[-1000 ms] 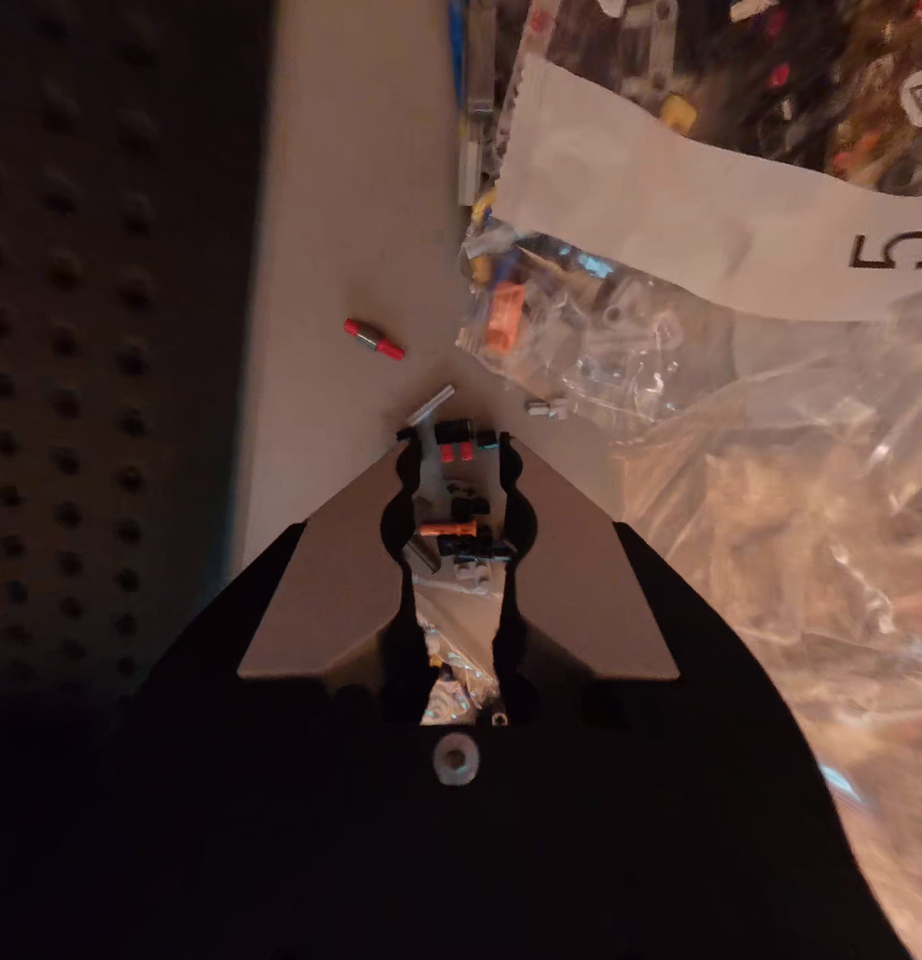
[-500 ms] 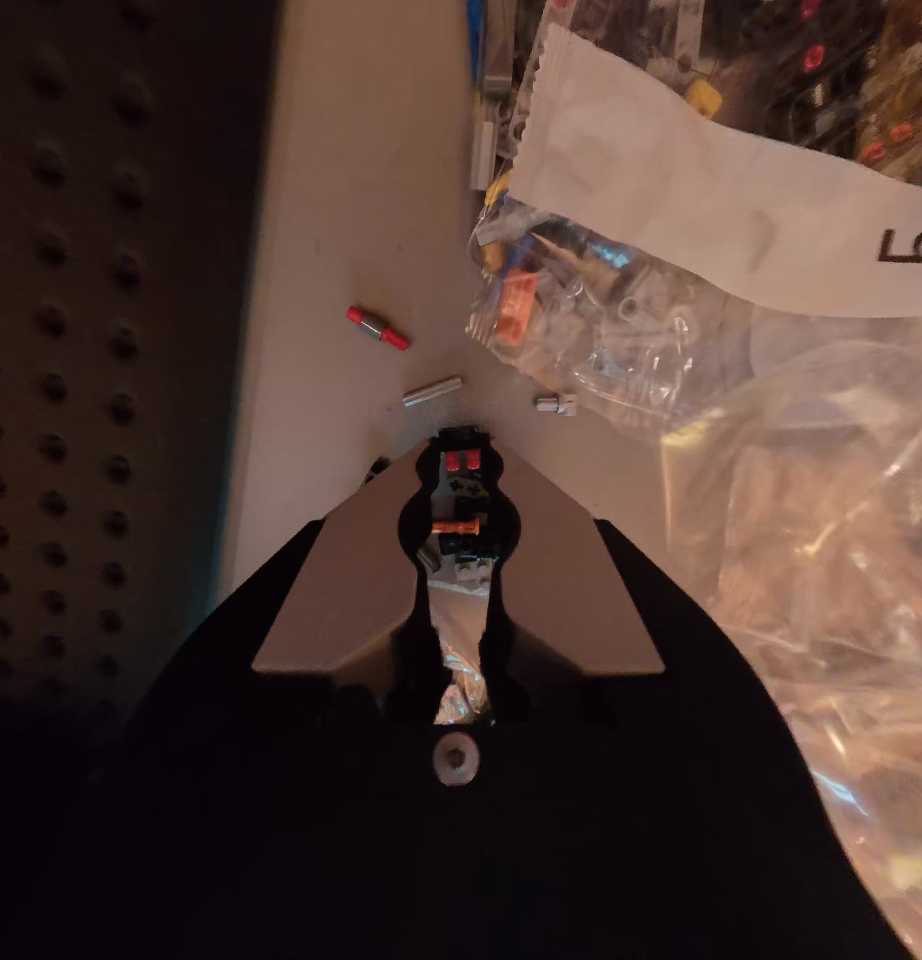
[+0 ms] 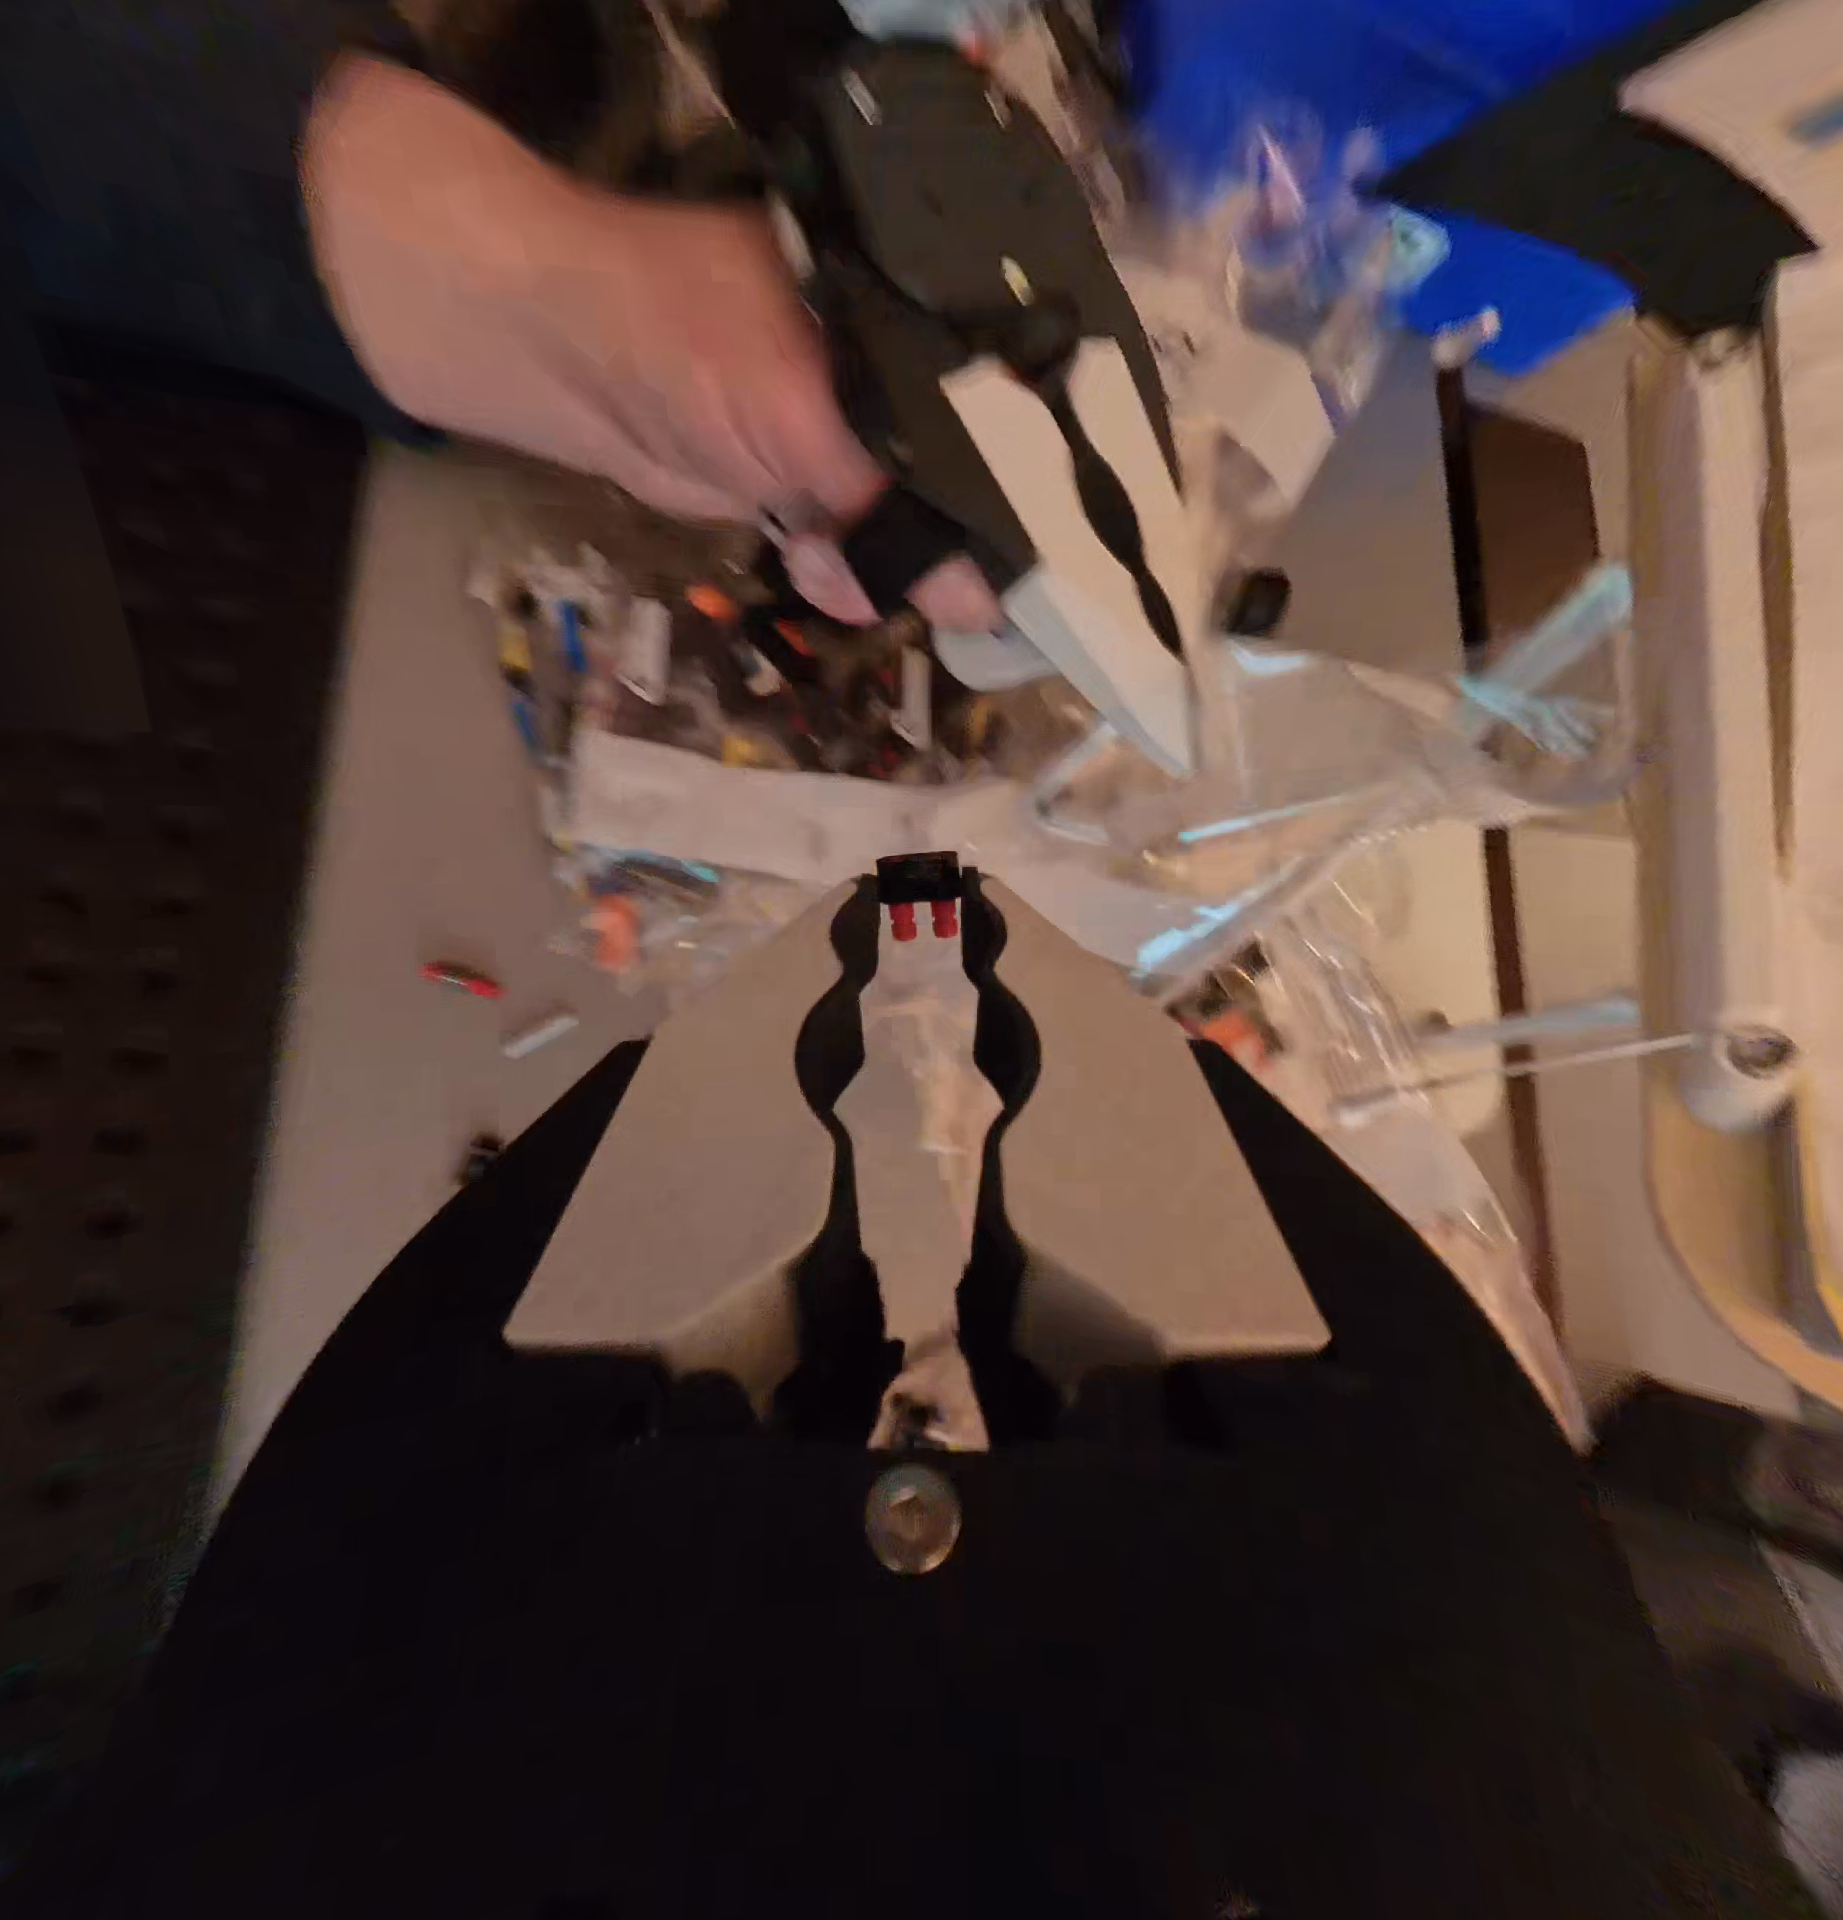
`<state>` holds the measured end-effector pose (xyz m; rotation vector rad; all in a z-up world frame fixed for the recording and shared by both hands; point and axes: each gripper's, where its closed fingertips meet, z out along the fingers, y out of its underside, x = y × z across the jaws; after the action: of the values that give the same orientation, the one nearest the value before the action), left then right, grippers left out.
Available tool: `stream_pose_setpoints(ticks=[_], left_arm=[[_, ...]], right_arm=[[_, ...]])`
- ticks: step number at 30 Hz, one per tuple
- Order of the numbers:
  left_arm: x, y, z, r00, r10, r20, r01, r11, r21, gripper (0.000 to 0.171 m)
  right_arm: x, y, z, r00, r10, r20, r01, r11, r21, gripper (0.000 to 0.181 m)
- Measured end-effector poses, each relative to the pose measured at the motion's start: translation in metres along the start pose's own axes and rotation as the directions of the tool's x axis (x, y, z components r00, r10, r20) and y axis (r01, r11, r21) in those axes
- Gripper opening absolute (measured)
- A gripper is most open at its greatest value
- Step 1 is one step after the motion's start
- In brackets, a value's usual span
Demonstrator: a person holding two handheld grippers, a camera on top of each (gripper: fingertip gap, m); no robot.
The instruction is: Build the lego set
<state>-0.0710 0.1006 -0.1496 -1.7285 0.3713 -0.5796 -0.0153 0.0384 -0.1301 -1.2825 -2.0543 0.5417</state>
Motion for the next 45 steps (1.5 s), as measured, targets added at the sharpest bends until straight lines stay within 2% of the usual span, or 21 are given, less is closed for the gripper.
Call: stream_pose_setpoints(ticks=[2, 5, 9, 12, 14, 15, 16, 19, 23, 26, 28, 35, 40, 45], left_arm=[[0.001, 0.001, 0.0, 1.0, 0.0, -0.004, 0.0, 1.0, -0.004, 0.0], [-0.002, 0.001, -0.001, 1.0, -0.005, 0.002, 0.005, 1.0, 0.0, 0.0], [-0.007, -0.002, -0.005, 1.0, -0.03, 0.006, 0.03, 0.999, 0.013, 0.0], [-0.008, -0.002, -0.005, 0.999, -0.037, 0.004, 0.037, 0.999, 0.018, 0.0], [-0.008, -0.002, -0.005, 0.999, -0.033, 0.01, 0.033, 0.999, 0.016, 0.0], [-0.009, -0.002, -0.005, 0.999, -0.035, 0.01, 0.035, 0.999, 0.017, 0.0], [-0.01, -0.002, -0.005, 0.999, -0.038, 0.012, 0.038, 0.999, 0.02, 0.0], [-0.013, -0.004, -0.007, 0.999, -0.042, 0.021, 0.041, 0.999, 0.027, 0.0], [-0.014, -0.003, -0.006, 0.999, -0.043, 0.025, 0.043, 0.999, 0.025, 0.0], [-0.016, -0.002, -0.006, 0.999, -0.043, 0.027, 0.042, 0.999, 0.022, 0.0], [-0.017, -0.001, -0.006, 0.999, -0.045, 0.029, 0.045, 0.999, 0.022, 0.0], [-0.017, -0.001, -0.006, 0.998, -0.049, 0.027, 0.048, 0.999, 0.024, 0.0], [-0.017, -0.003, -0.008, 0.998, -0.05, 0.028, 0.049, 0.998, 0.03, 0.0], [-0.017, -0.003, -0.008, 0.998, -0.048, 0.028, 0.048, 0.998, 0.028, 0.0]], right_arm=[[0.016, 0.012, 0.016, 0.999, 0.001, -0.053, -0.006, 0.995, -0.099, 0.012], [0.054, 0.022, 0.032, 0.976, -0.003, -0.22, -0.035, 0.985, -0.17, 0.02], [0.054, 0.019, 0.025, 0.973, -0.01, -0.232, -0.025, 0.989, -0.148, 0.024], [0.032, 0.001, 0.002, 0.99, -0.002, -0.138, -0.005, 0.999, -0.051, 0.018], [0.002, -0.011, -0.015, 1.0, -0.015, -0.009, 0.015, 1.0, 0.006, 0.009], [-0.016, -0.009, -0.021, 0.997, -0.022, 0.075, 0.022, 1.0, -0.001, 0.012], [-0.029, -0.003, -0.024, 0.992, -0.028, 0.122, 0.032, 0.999, -0.031, 0.018], [-0.06, 0.024, -0.021, 0.975, -0.066, 0.212, 0.091, 0.99, -0.109, 0.019], [-0.083, 0.052, 0.011, 0.957, -0.023, 0.29, 0.069, 0.986, -0.149, 0.021], [-0.085, 0.083, 0.043, 0.959, 0.002, 0.283, 0.079, 0.958, -0.276, 0.024], [-0.083, 0.095, 0.059, 0.963, 0.017, 0.268, 0.07, 0.948, -0.312, 0.026], [-0.086, 0.099, 0.082, 0.958, 0.041, 0.283, 0.043, 0.958, -0.283, 0.02], [-0.088, 0.097, 0.084, 0.953, 0.045, 0.3, 0.039, 0.963, -0.268, 0.007], [-0.089, 0.093, 0.081, 0.949, 0.055, 0.31, 0.026, 0.967, -0.252, 0.006]])
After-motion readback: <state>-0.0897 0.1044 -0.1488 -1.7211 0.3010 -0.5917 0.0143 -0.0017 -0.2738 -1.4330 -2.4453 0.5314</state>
